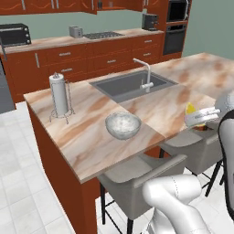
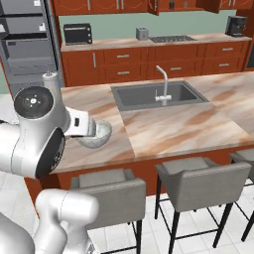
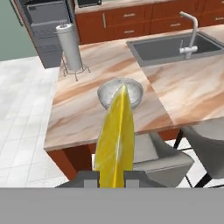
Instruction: There is a bowl on the dining counter. Grab a lemon wedge from the fridge and place it in the bowl. Then get the liquor bottle and glass cup from the cabinet and place them next to the bowl.
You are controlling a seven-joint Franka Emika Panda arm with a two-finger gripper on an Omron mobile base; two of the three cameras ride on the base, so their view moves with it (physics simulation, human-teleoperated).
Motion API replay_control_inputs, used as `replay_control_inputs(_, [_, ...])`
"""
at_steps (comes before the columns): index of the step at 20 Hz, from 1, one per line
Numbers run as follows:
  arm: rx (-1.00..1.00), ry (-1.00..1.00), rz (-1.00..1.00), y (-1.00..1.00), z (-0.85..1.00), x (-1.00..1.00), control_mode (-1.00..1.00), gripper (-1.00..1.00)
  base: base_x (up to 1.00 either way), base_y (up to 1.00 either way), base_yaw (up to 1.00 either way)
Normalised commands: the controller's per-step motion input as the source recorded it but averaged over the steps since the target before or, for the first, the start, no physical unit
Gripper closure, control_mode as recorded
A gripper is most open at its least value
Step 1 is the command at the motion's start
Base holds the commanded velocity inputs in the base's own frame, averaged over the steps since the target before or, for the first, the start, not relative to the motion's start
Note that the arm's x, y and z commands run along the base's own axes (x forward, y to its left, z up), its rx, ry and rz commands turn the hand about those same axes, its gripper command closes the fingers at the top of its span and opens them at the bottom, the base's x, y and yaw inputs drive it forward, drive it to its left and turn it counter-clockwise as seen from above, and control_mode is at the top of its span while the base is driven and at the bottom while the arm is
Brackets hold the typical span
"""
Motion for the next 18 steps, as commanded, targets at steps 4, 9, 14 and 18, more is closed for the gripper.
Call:
replay_control_inputs(4, [0.03, 0.13, 0.2, 0.2, 0.0, 0.84, -1.0, 1.0, 0.0, 0.0, 0.0])
replay_control_inputs(9, [0.0, 0.13, 0.1, 0.56, -0.03, 0.69, -1.0, 1.0, 0.0, 0.0, 0.0])
replay_control_inputs(14, [-0.05, 0.09, 0.02, 0.68, -0.34, 0.58, -1.0, 1.0, 0.0, 0.0, 0.0])
replay_control_inputs(18, [-0.07, 0.0, 0.0, 0.38, -0.51, 0.53, -1.0, 1.0, 0.0, 0.0, 0.0])
